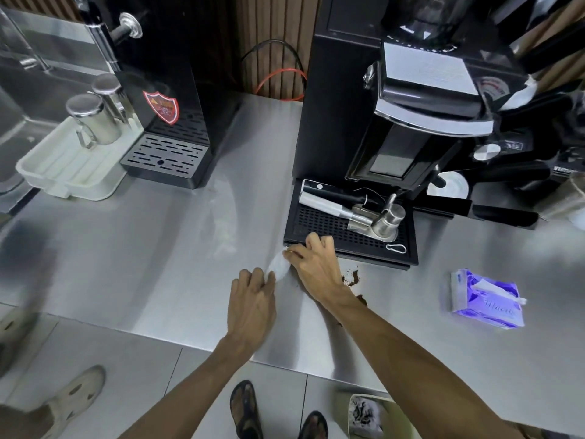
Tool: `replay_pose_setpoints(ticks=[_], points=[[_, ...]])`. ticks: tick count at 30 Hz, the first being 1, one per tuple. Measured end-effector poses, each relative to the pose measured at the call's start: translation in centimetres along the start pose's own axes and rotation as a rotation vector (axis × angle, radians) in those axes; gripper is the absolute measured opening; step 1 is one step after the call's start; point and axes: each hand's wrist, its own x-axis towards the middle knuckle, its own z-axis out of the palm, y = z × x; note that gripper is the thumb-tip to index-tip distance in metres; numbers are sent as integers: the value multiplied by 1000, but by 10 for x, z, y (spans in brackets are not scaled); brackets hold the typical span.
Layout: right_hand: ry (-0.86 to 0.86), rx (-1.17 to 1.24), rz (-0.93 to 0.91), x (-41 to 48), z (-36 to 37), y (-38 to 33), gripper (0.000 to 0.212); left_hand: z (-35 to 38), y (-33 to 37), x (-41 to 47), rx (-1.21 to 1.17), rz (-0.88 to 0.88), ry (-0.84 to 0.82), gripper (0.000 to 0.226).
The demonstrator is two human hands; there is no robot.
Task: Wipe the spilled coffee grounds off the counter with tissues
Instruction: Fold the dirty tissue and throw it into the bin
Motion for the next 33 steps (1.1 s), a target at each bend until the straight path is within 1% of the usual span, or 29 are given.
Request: replay_pose_setpoints(ticks=[1, 2, 5, 10, 11, 14, 15, 17, 18, 20, 23, 25, 28, 33], points=[[-44, 5, 11, -3, 1, 2, 17, 1, 4, 2, 1, 7, -8, 23], [-16, 23, 27, -6, 6, 5, 17, 3, 8, 4, -3, 15, -10, 24], [-14, 125, 111, -22, 13, 19, 17, 6, 19, 7, -15, 53, -15, 28], [37, 37, 159, -47, -10, 45, 18, 12, 30, 17, -29, 155, -49, 33], [40, 32, 171, -55, -3, 51, 19, 12, 32, 21, -20, 175, -52, 32], [-7, 72, 259, -68, 2, 58, 26, 12, 39, 28, -14, 236, -55, 30], [-5, 49, 285, -71, -1, 59, 25, 13, 40, 30, -22, 260, -58, 30], [-27, -23, 320, -75, -15, 61, 16, 16, 41, 31, -57, 314, -75, 32], [-24, -62, 323, -76, -23, 61, 12, 17, 40, 30, -81, 338, -84, 33], [9, -68, 325, -82, -31, 62, 11, 17, 39, 28, -138, 356, -80, 35], [108, -42, 296, -87, -29, 61, 10, 15, 36, 28, -221, 308, -14, 34], [168, -32, 275, -83, -29, 62, 9, 14, 34, 32, -223, 287, 21, 35], [160, -66, 227, -76, -24, 68, 12, 18, 31, 42, -191, 272, 48, 34], [139, -85, 182, -74, -19, 75, 14, 21, 32, 53, -141, 266, 68, 20]])
